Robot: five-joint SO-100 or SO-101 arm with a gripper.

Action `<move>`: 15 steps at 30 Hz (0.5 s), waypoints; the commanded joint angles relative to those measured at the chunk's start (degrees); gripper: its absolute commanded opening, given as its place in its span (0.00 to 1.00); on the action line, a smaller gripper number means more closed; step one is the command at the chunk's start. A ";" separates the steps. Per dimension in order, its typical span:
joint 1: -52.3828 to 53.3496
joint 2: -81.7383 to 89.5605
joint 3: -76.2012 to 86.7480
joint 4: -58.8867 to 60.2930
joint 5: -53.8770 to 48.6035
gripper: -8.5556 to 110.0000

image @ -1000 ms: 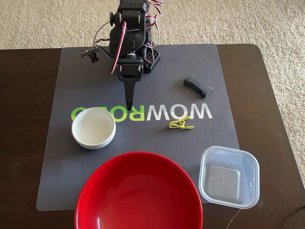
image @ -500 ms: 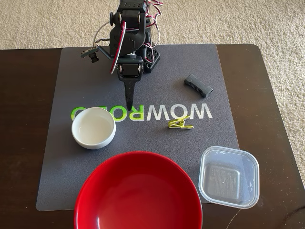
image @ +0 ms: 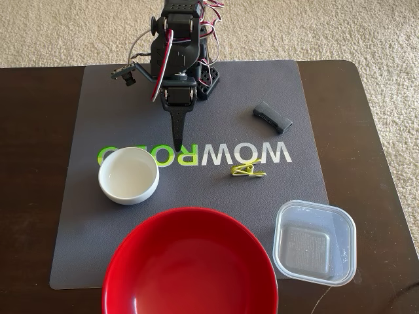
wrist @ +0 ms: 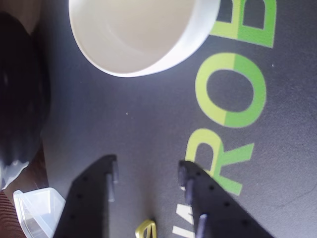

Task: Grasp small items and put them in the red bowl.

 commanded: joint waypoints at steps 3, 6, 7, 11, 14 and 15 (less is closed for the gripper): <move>-2.11 -0.35 0.00 -0.97 1.85 0.20; -4.75 -0.26 1.14 -5.01 0.18 0.20; -5.89 -0.26 1.85 -7.82 1.14 0.21; -0.88 -0.18 4.04 -14.15 23.03 0.46; -6.06 -0.18 3.69 -13.27 36.47 0.49; -7.38 -0.18 2.64 -11.60 39.81 0.49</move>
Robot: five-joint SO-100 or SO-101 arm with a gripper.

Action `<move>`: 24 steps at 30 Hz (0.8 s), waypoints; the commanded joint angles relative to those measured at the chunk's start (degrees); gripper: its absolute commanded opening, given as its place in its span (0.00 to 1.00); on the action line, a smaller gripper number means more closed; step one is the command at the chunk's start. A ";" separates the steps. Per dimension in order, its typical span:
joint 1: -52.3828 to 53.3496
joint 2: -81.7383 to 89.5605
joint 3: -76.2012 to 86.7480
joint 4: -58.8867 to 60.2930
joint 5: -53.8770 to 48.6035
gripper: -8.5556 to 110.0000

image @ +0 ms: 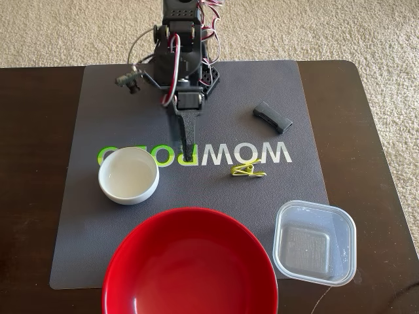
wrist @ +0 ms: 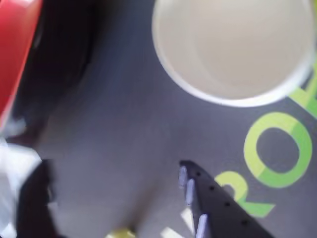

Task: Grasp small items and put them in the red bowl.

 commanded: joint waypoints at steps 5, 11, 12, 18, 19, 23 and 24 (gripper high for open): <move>-7.03 -1.67 -8.79 6.86 18.63 0.49; -8.26 -10.11 -11.34 6.86 17.05 0.41; -9.05 -11.51 -12.22 6.94 16.08 0.37; -21.36 -55.11 -37.71 9.32 -1.76 0.39; -22.41 -65.92 -44.82 11.07 -5.45 0.39; -23.47 -84.20 -59.24 11.87 -14.68 0.39; -23.99 -86.04 -60.82 11.78 -17.05 0.38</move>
